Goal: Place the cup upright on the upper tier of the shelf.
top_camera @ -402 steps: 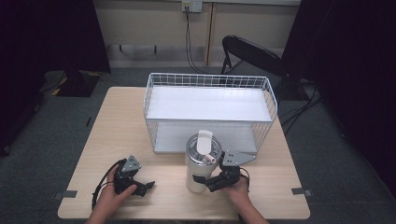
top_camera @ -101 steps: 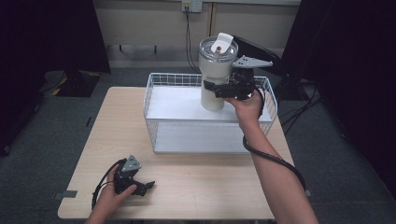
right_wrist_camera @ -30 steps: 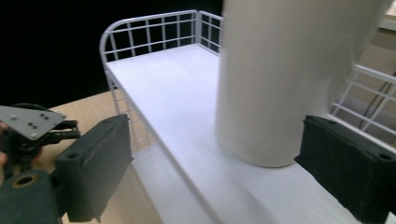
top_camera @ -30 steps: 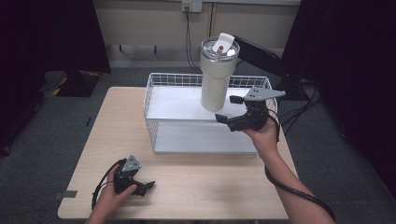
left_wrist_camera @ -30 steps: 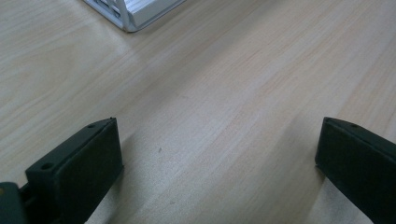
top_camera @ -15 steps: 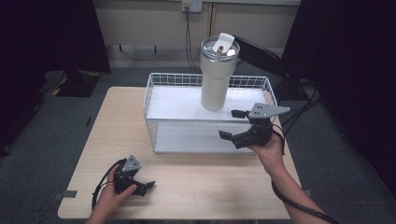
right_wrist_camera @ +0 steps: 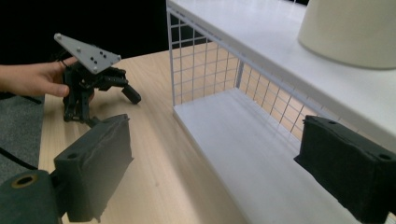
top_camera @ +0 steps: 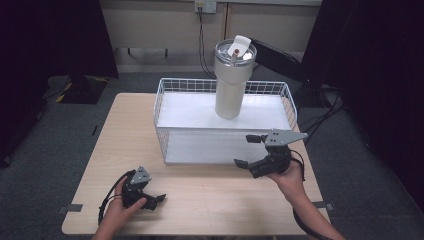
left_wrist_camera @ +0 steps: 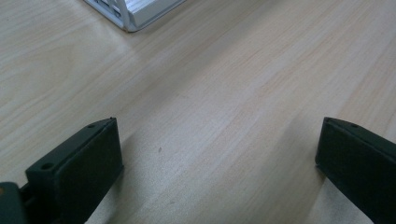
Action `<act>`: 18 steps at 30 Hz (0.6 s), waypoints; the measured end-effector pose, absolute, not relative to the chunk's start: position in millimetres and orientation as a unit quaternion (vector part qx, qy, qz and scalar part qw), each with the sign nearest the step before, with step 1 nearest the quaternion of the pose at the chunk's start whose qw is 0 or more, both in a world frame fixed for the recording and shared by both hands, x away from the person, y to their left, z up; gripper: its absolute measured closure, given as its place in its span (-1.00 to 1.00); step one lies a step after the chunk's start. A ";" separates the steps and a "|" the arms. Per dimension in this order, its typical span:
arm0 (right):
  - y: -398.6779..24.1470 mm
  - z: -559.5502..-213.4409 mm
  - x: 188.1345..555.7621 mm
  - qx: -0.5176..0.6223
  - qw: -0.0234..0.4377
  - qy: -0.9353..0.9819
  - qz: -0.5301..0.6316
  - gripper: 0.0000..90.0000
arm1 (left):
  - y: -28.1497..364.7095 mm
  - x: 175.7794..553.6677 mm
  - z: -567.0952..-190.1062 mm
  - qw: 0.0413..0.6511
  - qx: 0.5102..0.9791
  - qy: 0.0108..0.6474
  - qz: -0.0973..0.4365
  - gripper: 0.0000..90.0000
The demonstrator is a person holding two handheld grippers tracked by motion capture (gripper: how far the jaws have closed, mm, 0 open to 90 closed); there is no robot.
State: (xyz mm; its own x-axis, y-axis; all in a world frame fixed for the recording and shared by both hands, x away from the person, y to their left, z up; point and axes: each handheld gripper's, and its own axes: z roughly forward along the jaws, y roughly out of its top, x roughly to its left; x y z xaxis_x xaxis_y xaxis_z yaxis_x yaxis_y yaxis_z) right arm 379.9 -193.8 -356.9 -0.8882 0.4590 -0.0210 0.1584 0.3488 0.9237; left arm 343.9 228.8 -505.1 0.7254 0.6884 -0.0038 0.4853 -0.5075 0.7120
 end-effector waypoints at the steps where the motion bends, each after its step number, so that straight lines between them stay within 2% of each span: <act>1: -193.7 -359.5 378.8 0.192 0.137 0.810 0.537 -0.80 | 228.9 344.0 -505.0 0.359 0.857 0.342 0.142 -1.00; 18: -198.5 -404.5 364.8 0.190 0.111 0.825 0.520 -0.80 | 228.8 343.9 -505.1 0.359 0.857 0.343 0.142 -1.00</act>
